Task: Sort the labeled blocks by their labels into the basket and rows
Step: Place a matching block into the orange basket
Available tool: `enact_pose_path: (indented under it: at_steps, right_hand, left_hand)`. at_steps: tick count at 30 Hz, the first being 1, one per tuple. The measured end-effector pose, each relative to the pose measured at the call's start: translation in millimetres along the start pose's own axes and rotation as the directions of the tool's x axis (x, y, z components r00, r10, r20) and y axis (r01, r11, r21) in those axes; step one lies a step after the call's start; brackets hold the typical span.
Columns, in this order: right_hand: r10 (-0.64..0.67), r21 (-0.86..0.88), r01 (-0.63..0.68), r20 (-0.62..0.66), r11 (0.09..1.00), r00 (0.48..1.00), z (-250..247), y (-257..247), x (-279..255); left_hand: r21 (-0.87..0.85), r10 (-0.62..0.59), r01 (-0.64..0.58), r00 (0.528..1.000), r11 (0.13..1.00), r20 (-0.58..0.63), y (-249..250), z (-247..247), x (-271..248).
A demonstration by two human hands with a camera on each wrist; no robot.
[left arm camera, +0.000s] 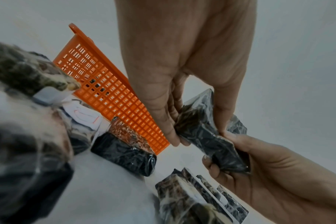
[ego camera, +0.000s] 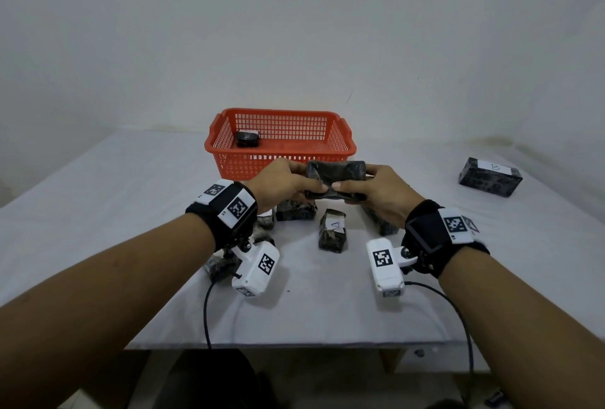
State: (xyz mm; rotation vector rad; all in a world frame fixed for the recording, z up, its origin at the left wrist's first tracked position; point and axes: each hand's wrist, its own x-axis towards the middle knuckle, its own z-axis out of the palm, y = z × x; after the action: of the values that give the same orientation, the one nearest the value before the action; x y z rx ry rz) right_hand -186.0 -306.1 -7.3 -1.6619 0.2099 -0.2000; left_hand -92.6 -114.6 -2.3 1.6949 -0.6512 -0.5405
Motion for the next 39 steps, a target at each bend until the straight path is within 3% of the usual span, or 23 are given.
enact_pose_path:
  at_steps: [16, 27, 33, 39]
  right_hand:
    - [-0.012, 0.018, 0.012, -0.011, 1.000, 1.000, -5, -2, -4]
    - [0.136, 0.078, -0.136, 0.003, 0.988, 0.991, -8, -6, -10]
    - [0.012, 0.044, -0.008, -0.096, 0.999, 0.995, -10, -5, -6]
    - [0.034, 0.041, -0.032, -0.039, 0.999, 0.999, -4, -5, -4]
  left_hand:
    - [-0.011, 0.045, -0.046, 0.998, 0.999, -0.050, 5, 4, -3]
    - [0.071, 0.129, -0.125, 0.990, 0.990, -0.055, 2, -2, -3]
    - [-0.080, 0.015, -0.012, 0.999, 0.997, 0.031, 1, 4, 0]
    - [-0.096, 0.061, -0.071, 0.993, 0.993, -0.103, -1, 4, 3]
